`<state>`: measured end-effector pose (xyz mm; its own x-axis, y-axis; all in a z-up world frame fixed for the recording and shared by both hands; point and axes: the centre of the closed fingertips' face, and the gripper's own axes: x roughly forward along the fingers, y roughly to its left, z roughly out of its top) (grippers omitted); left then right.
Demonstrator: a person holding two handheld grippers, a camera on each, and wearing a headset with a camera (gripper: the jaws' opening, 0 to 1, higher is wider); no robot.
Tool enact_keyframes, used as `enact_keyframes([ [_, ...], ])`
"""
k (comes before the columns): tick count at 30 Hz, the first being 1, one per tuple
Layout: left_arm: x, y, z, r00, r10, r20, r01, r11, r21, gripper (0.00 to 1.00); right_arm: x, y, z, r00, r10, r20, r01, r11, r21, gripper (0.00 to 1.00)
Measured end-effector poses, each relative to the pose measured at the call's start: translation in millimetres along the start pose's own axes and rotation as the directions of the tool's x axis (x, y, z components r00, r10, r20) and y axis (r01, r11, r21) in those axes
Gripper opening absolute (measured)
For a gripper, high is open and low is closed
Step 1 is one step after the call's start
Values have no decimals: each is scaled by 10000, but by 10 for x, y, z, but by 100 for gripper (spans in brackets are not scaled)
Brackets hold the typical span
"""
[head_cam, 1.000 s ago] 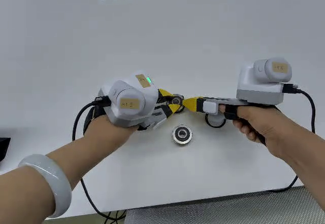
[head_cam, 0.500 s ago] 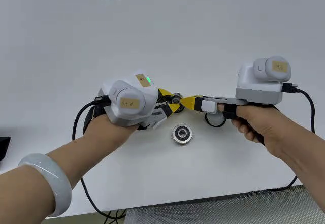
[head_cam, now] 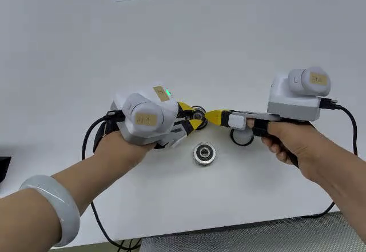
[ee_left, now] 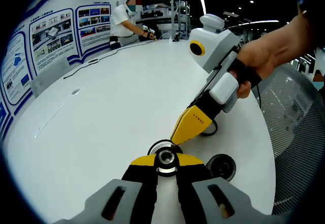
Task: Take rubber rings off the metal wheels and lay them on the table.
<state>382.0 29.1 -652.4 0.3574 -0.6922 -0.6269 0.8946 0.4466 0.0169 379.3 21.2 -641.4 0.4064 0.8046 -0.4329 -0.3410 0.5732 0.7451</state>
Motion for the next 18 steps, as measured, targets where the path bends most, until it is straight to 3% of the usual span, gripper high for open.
enact_keyframes([
  [18, -152, -22, 26, 9987, 95, 501, -109, 9995, 289, 29, -5, 10, -9, 10000, -64, -14, 64, 10000, 0, 2],
])
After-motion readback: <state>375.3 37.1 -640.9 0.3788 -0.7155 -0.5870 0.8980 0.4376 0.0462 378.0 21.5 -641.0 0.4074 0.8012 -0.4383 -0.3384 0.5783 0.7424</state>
